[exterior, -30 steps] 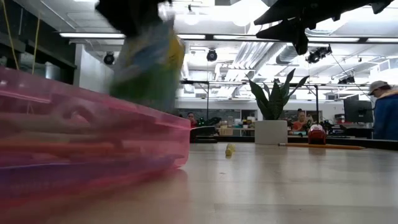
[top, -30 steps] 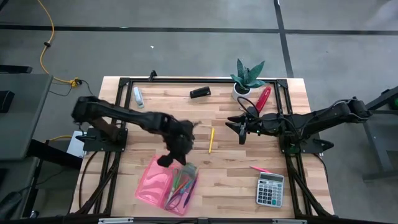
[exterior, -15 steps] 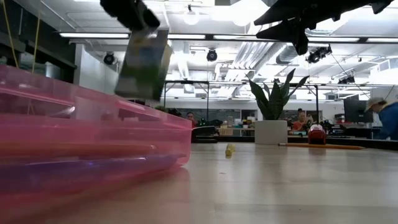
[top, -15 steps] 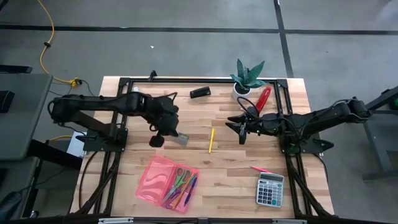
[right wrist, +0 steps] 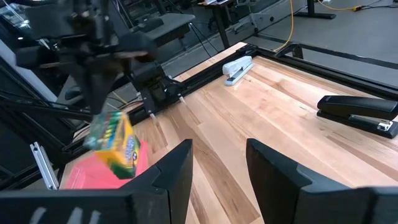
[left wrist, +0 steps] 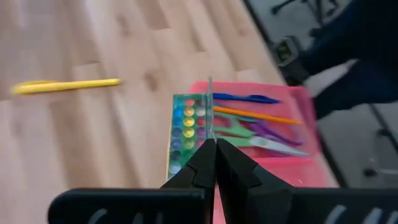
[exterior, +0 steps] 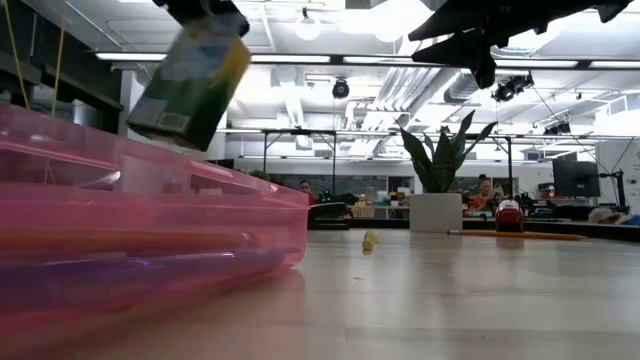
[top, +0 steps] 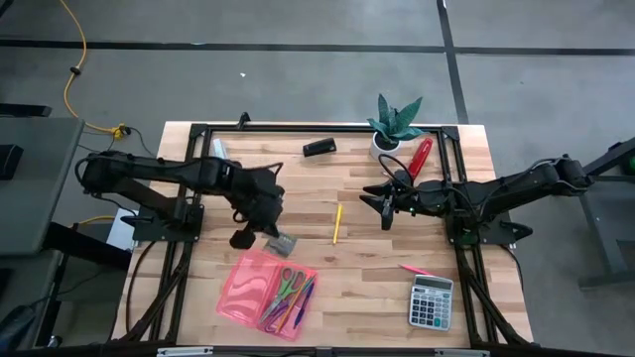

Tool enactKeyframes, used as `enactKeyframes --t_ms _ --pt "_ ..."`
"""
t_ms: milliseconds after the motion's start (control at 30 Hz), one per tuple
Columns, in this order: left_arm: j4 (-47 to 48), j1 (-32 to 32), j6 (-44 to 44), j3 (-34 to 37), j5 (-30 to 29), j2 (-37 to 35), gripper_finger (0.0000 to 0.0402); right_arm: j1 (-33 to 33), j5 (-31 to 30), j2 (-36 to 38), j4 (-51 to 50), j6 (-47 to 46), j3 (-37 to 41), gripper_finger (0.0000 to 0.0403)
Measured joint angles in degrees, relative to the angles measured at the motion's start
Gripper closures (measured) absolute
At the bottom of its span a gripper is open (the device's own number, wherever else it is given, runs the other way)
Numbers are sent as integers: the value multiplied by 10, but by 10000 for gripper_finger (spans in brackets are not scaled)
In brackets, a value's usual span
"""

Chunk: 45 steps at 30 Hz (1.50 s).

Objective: Pack school essentials
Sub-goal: Adjust the crayon box in the supply box to maximize the space

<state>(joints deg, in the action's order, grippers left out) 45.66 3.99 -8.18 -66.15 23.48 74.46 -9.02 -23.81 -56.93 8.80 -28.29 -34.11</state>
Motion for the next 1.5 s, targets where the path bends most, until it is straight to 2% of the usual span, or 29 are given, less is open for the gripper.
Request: enactKeyframes --t_ms 167,400,600,733,967,1300,1500 --pt "-25 -69 48 0 14 18 401 0 0 0 0 0 0 261" --pt "-140 -151 141 -1 16 53 401 0 0 0 -8 0 0 261" --pt "-198 -183 190 0 16 121 401 0 0 0 -17 0 0 261" --pt "-241 -197 220 0 49 167 401 0 0 0 -27 -2 0 261" --pt "-270 -231 276 0 50 188 401 0 1 0 -39 -2 0 261" --pt "-420 -201 352 98 43 188 401 0 2 0 -54 -2 0 261" --pt "-453 -173 385 140 35 188 402 0 2 0 -61 -2 0 261"
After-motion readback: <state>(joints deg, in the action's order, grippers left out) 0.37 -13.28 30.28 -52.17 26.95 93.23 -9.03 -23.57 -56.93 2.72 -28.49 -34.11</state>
